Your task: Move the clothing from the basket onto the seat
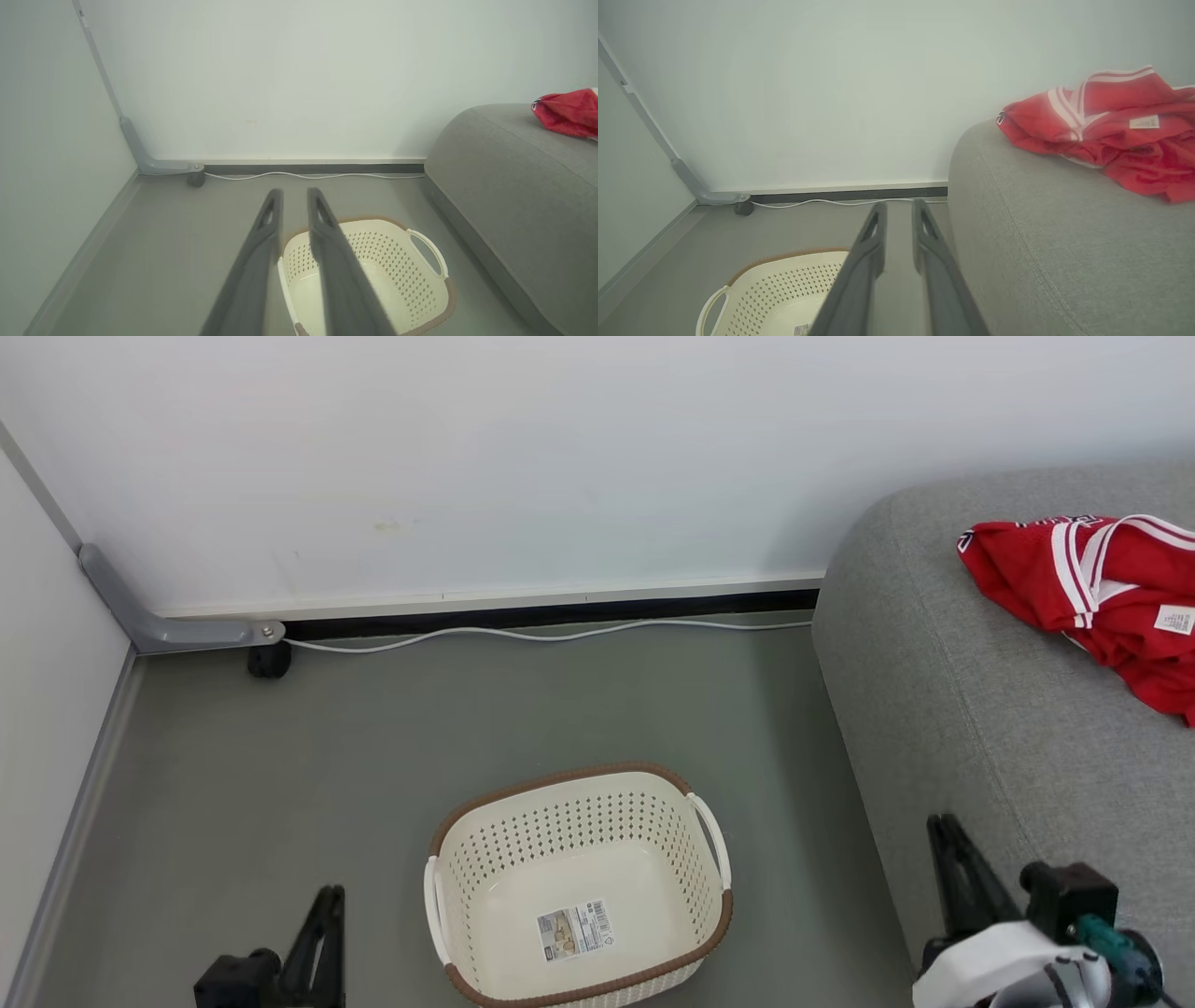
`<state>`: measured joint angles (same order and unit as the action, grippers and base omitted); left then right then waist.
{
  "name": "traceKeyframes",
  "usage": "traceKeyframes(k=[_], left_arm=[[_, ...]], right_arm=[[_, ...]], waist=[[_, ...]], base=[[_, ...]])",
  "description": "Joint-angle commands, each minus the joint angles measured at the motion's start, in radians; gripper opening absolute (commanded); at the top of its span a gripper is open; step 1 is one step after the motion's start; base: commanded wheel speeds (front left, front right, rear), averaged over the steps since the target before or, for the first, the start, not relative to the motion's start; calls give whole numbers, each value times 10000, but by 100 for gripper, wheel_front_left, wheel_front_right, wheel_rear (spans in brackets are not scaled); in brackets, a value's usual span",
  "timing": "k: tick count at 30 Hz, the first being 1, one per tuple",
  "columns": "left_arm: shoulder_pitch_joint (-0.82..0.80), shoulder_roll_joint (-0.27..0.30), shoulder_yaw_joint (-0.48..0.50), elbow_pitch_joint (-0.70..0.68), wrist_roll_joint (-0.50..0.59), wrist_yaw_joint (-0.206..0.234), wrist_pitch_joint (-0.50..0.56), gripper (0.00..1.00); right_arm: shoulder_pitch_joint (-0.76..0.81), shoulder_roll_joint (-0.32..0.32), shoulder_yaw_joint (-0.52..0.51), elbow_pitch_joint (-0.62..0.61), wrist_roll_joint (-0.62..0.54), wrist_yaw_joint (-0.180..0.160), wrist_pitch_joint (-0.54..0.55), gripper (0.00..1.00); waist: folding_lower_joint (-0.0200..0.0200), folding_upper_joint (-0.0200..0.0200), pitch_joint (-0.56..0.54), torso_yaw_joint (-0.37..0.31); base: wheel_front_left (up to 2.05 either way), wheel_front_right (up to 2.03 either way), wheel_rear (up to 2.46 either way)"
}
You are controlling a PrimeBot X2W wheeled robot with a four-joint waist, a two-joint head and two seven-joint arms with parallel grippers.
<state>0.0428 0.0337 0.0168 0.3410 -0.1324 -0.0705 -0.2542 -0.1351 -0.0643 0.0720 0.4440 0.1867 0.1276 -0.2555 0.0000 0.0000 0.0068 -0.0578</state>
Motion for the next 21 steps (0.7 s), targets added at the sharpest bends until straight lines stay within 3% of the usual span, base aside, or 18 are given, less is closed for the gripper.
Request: traceKeyframes(k=[1, 7, 12, 21], left_arm=[[15, -26, 22, 90, -59, -3, 29, 0], [-85, -17, 111, 74, -758, -31, 249, 0], [-124, -9, 120, 13, -1358, -56, 370, 0], [-210, 3, 160, -73, -2304, -94, 582, 0]], right_arm=[[78, 31, -7, 82, 61, 0, 26, 0], [81, 36, -118, -11, 737, 2, 223, 0], [101, 41, -181, -102, 1308, 3, 359, 0], [114, 48, -291, -241, 2216, 5, 585, 0]], waist=[[0, 0, 0, 1], [22, 0, -25, 30], [2, 0, -9, 53], [0, 0, -7, 90]], base=[[0, 0, 0], [0, 0, 0], [0, 0, 0], [0, 0, 0]])
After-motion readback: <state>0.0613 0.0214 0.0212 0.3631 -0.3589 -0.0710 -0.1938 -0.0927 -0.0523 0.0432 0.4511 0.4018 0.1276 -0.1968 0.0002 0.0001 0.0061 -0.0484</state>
